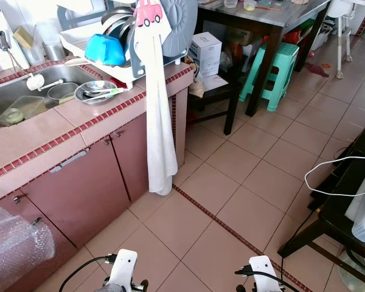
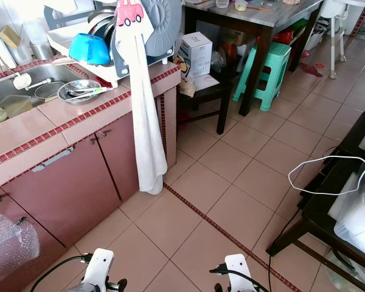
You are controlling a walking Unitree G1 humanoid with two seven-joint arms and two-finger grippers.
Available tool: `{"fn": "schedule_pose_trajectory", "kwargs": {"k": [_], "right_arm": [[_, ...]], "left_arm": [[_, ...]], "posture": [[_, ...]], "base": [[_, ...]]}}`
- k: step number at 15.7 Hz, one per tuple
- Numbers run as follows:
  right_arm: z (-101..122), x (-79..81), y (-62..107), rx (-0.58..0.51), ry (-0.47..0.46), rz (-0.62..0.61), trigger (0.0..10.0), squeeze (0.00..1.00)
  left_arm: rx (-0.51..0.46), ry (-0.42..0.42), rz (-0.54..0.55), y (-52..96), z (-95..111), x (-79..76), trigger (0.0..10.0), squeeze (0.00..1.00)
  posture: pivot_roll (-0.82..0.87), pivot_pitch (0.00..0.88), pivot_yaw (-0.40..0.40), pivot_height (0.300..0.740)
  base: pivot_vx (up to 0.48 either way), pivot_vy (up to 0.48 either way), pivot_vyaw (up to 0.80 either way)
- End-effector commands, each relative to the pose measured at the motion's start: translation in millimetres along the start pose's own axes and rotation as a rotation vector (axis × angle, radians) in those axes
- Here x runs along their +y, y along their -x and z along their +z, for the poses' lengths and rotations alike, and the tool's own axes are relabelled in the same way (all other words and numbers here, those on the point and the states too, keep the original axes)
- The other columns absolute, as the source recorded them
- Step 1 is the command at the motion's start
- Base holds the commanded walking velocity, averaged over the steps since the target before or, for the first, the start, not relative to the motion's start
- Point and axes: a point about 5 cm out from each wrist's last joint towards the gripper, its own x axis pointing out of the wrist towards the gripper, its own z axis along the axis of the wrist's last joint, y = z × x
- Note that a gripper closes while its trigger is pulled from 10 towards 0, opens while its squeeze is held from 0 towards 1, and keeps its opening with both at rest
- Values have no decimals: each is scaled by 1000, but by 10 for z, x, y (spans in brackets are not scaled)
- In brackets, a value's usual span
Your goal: Kitchen organization
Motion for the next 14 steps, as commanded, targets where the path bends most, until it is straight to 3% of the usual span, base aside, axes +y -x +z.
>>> {"fn": "schedule_pose_trajectory", "kwargs": {"k": [1,4,5,6,12,14], "right_arm": [[1271,-376,97,-314,-128,-159,10000,0],[1271,-376,97,-314,-128,-159,10000,0],[1150,-275,56,-283,-186,-133,10000,0],[1033,-146,18,-252,-282,-83,10000,0],[960,-95,1,-225,-320,-49,10000,0],[951,-68,-3,-219,-301,-41,10000,0]], "left_arm": [[-391,210,27,66,1258,65,10000,0],[-391,210,27,66,1258,65,10000,0],[-343,137,34,45,1175,49,10000,0],[-279,-3,24,13,1051,-21,10000,0],[-261,-18,40,10,1001,17,10000,0],[-257,-6,30,9,985,27,10000,0]], "posture": [[20,0,-39,740],[20,0,-39,740],[-19,5,43,740],[-20,11,41,740],[-17,43,54,740],[-16,47,55,740]], "base": [[0,0,0],[0,0,0],[0,0,0],[0,0,0],[0,0,0],[0,0,800]]}}
